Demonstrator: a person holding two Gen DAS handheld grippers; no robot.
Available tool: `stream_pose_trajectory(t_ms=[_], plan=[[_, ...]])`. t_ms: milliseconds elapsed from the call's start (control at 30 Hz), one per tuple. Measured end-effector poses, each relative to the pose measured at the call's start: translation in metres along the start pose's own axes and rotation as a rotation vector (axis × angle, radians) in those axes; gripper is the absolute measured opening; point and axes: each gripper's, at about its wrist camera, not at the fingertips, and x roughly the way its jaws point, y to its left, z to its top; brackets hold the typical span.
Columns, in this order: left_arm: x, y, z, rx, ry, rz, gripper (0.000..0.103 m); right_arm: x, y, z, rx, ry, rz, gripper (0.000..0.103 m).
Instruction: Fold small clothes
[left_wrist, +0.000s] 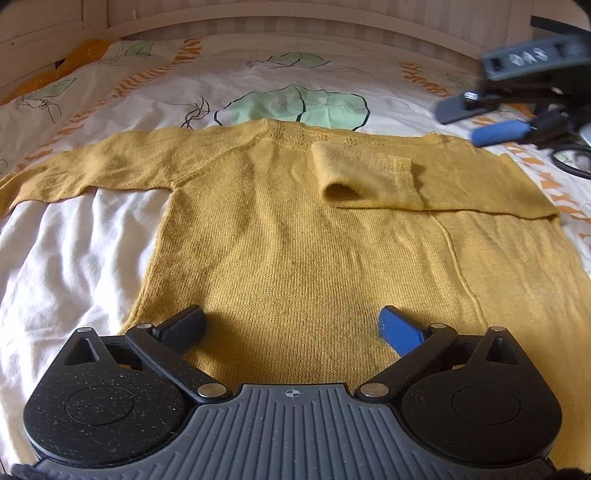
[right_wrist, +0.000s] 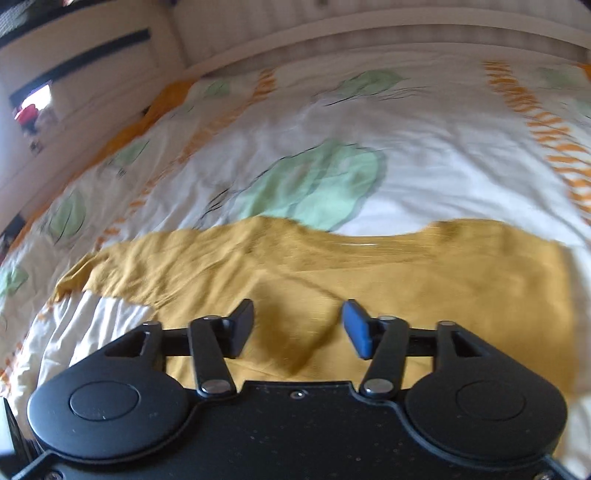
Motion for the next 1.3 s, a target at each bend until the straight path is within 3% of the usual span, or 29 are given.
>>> stream_pose_trajectory(t_ms=[167,267,533,667,833,1000,1200,1300], plan=[[-0.001,0.001,0.006,0.025,0.025,-0.01,0.099,-0.019,-0.05,-0.011,0.099,-0.016,-0.105,0.062],[-0.006,0.003,0.013,0.034,0.031,-0.014,0.085,-0.027,-0.079,-0.02,0.156,-0.032,-0.156,0.062],[-0.008,-0.003,0.046,0.051,-0.033,-0.007,0.085,-0.023,-0.117,-0.048,0.22,-0.072,-0.179,0.06],[0.001,-0.016,0.06,0.107,-0.058,0.009,0.085,-0.021,-0.119,-0.058,0.2,-0.106,-0.182,0.059],[0.014,-0.031,0.066,0.167,-0.075,0.03,0.085,-0.017,-0.109,-0.063,0.107,-0.099,-0.217,0.059],[0.027,-0.041,0.067,0.215,-0.069,0.051,0.085,-0.014,-0.11,-0.062,0.103,-0.08,-0.224,0.059],[0.042,-0.038,0.072,0.251,-0.058,0.122,0.085,-0.013,-0.112,-0.061,0.116,-0.064,-0.216,0.059],[0.048,-0.026,0.075,0.208,-0.043,0.168,0.085,-0.012,-0.111,-0.059,0.11,-0.047,-0.223,0.059]])
